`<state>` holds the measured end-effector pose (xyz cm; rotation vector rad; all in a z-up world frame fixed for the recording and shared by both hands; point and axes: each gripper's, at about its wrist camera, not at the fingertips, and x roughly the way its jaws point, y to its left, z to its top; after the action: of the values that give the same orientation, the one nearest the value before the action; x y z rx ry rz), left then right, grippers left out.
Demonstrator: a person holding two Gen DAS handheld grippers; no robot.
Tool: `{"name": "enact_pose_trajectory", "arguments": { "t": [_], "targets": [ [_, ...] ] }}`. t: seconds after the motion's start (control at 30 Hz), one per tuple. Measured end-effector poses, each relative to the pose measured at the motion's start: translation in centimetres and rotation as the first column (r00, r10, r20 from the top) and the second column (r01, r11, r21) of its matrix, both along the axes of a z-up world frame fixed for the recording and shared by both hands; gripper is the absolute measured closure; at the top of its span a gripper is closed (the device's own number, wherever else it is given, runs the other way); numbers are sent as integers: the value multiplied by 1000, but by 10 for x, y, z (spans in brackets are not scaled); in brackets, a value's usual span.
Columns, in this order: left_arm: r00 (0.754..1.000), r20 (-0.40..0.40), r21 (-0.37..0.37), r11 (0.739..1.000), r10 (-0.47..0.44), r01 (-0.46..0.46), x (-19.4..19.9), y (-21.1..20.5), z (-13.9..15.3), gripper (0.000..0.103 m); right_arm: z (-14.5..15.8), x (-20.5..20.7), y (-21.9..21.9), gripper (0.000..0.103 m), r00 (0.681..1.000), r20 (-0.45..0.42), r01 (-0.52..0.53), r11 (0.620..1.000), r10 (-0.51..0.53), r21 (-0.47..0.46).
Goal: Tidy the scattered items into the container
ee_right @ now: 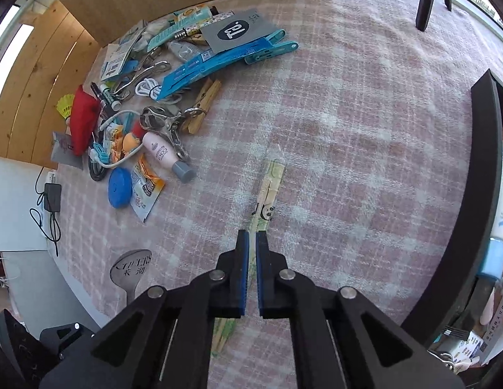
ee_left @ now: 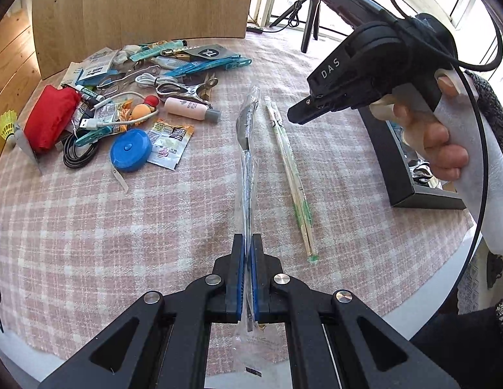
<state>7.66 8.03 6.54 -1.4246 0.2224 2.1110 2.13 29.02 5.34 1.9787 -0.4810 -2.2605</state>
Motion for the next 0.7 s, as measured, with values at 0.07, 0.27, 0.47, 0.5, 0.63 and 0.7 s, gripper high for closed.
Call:
{"name": "enact_pose_trajectory", "arguments": {
  "t": [0.07, 0.27, 0.47, 0.5, 0.63, 0.7],
  "targets": [
    [1000, 5, 6, 1000, 2, -2, 0, -1, 0, 100, -30, -19, -27, 98, 1000, 25, -7, 1000, 7, 7],
    [1000, 16, 15, 1000, 14, -14, 2, -6, -1, 100, -49, -35, -50, 72, 999, 39, 11, 997, -14, 73],
    [999, 20, 35, 999, 27, -28, 1, -9, -2, 100, -49, -32, -68, 71, 998, 23, -55, 984, 52, 170],
    [999, 19, 34, 999, 27, -27, 1, -9, -2, 100, -48, -30, -72, 82, 997, 20, -73, 974, 70, 215],
    [999, 14, 37, 999, 29, -30, 2, -10, -1, 100, -48, -27, -69, 90, 994, 26, -106, 968, 103, 228],
    [999, 13, 36, 999, 36, -37, 1, -11, 0, 100, -43, -26, -58, 100, 998, 10, -67, 980, 67, 186]
  ]
}}
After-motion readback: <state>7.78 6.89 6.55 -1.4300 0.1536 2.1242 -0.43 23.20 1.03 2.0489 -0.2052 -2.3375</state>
